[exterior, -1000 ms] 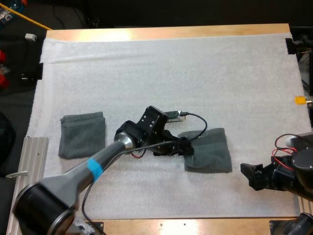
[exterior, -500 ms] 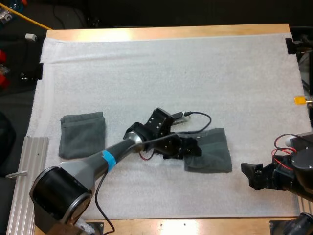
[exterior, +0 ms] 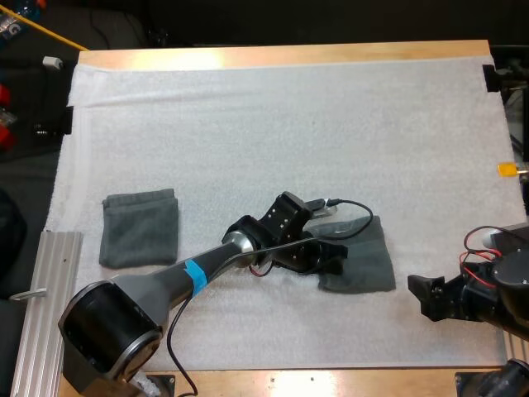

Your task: Pick towel from pile, fold and stack

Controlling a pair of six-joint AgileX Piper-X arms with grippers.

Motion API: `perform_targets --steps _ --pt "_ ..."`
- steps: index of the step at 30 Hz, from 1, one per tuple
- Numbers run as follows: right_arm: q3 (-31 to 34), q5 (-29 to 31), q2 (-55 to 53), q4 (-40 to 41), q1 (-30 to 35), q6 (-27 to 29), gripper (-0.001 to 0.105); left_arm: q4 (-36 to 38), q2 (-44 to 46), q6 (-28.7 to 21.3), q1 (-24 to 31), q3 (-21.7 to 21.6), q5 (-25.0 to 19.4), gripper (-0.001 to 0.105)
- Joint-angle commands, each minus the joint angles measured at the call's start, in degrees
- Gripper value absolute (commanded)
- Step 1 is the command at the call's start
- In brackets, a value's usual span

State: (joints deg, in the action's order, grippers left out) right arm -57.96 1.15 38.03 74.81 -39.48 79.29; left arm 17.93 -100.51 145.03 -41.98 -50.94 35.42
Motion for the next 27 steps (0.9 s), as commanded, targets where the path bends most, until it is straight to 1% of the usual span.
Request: perform_targets --steps 1,2,5,7,8,10,11,13,14,16,17,19,20,22,23,25,27 --pt "-0.6 0.3 -0.1 0.4 -0.1 0.7 0.079 0.5 0.6 -0.8 -0.3 -0.7 0.4 0.0" --pt "-0.6 0.3 -0.1 0.4 -0.1 0.7 0.079 0.9 0.9 -1.5 -0.3 -0.9 0.3 0.0" --pt "-0.6 0.3 -0.1 0.4 -0.1 0.7 0.079 5.0 3.6 -7.0 0.6 -2.1 -1.9 0.0" --pt "-0.6 0.3 -0.1 0.4 -0.1 0.7 0.079 9.7 6.0 -12.3 2.3 -3.4 -3.5 0.0" --pt "-0.6 0.3 -0.1 0.4 -0.1 0.7 0.079 11.4 6.7 -14.0 2.8 -3.8 -3.6 0.0" --pt "-0.6 0.3 -0.1 0.4 -0.1 0.7 0.079 18.6 8.9 -20.2 5.8 -5.8 -4.3 0.0" --pt "-0.6 0.3 -0.1 0.4 -0.1 0.7 0.079 20.2 9.4 -21.5 6.8 -6.4 -4.9 0.0" --pt "-0.6 0.3 -0.1 0.4 -0.1 1.0 0.079 28.3 11.4 -28.5 10.2 -8.9 -9.0 0.0" --pt "-0.6 0.3 -0.1 0.4 -0.1 1.4 0.079 31.2 11.9 -30.5 11.5 -9.6 -10.4 0.0" --pt "-0.6 0.3 -0.1 0.4 -0.1 2.0 0.079 38.0 13.4 -36.6 15.1 -12.1 -14.5 0.0" --pt "-0.6 0.3 -0.1 0.4 -0.1 2.0 0.079 39.8 13.8 -38.1 15.9 -12.7 -15.5 0.0" --pt "-0.6 0.3 -0.1 0.4 -0.1 2.0 0.079 45.3 14.8 -42.5 19.9 -14.9 -19.5 0.0" --pt "-0.6 0.3 -0.1 0.4 -0.1 2.0 0.079 46.2 14.9 -43.3 21.0 -15.2 -20.6 0.0" --pt "-0.6 0.3 -0.1 0.4 -0.1 2.0 0.079 50.0 15.3 -46.8 24.6 -16.6 -23.8 0.0" --pt "-0.6 0.3 -0.1 0.4 -0.1 2.0 0.079 51.2 15.5 -47.8 25.6 -16.8 -24.8 0.0" --pt "-0.6 0.3 -0.1 0.4 -0.1 2.0 0.079 54.0 15.6 -50.1 29.1 -17.5 -28.8 0.0" --pt "-0.6 0.3 -0.1 0.4 -0.1 2.0 0.079 55.2 15.6 -51.6 31.4 -17.7 -30.9 0.0"
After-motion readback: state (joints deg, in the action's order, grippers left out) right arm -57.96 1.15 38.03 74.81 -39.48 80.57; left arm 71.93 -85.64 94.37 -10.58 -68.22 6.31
